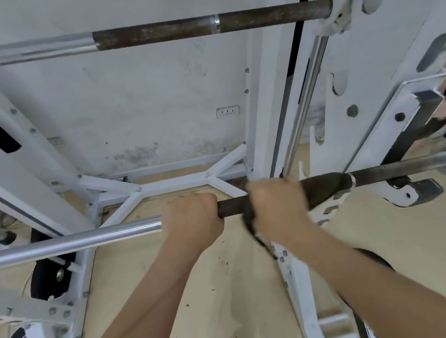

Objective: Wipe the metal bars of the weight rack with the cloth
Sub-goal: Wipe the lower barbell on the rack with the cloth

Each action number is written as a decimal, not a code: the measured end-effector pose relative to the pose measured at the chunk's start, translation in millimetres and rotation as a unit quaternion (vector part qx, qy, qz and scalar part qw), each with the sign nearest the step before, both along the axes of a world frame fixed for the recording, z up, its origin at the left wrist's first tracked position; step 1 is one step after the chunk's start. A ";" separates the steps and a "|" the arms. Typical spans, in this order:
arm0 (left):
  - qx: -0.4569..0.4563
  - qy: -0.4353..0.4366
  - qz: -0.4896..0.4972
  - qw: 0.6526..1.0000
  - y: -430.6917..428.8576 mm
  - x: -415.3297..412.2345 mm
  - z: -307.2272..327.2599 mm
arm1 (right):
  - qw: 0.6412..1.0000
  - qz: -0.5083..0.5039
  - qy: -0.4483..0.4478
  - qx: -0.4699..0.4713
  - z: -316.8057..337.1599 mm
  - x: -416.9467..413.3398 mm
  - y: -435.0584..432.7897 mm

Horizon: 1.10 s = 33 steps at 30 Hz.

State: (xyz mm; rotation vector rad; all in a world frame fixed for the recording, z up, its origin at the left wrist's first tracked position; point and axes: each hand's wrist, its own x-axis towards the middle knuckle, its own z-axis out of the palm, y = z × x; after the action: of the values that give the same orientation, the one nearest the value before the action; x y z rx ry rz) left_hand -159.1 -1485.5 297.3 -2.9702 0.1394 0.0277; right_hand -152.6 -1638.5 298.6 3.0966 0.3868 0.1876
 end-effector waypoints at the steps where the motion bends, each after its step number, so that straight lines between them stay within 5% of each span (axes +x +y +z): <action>1: 0.007 0.001 -0.002 1.000 0.3 -0.8 1.1 | 1.000 0.020 -0.008 0.013 -5.1 -4.8 24.3; 6: -0.004 -0.020 -0.036 0.999 7.4 -5.0 1.3 | 0.986 0.145 -0.079 0.023 -18.8 -7.4 10.7; 11: -0.038 -0.032 -0.047 0.998 11.1 -1.4 -1.6 | 0.996 -0.063 -0.014 -0.059 4.6 10.9 -106.6; 15: -0.086 -0.016 -0.055 0.995 11.7 0.3 -4.2 | 0.989 -0.098 0.105 -0.025 13.1 10.9 -65.4; 19: -0.213 0.037 -0.059 0.974 17.4 -2.7 5.0 | 0.989 0.046 0.109 0.091 2.9 -13.6 -14.7; 23: -0.397 0.081 -0.020 0.914 26.7 0.1 17.9 | 0.978 0.099 0.047 0.177 -1.0 -21.8 -25.7; 27: -0.248 0.017 -0.062 0.967 23.5 -3.7 10.3 | 0.992 0.052 0.003 0.113 -8.2 -18.3 -83.5; 33: -0.190 -0.028 -0.067 0.979 20.2 -3.4 0.7 | 0.964 -0.212 -0.064 0.146 -6.3 -9.9 -108.6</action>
State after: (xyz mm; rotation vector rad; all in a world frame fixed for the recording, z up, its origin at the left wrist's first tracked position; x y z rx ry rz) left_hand -162.6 -1465.4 298.0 -3.3290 0.3781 -0.1128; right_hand -162.5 -1747.1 292.2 3.3255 -0.3392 0.4687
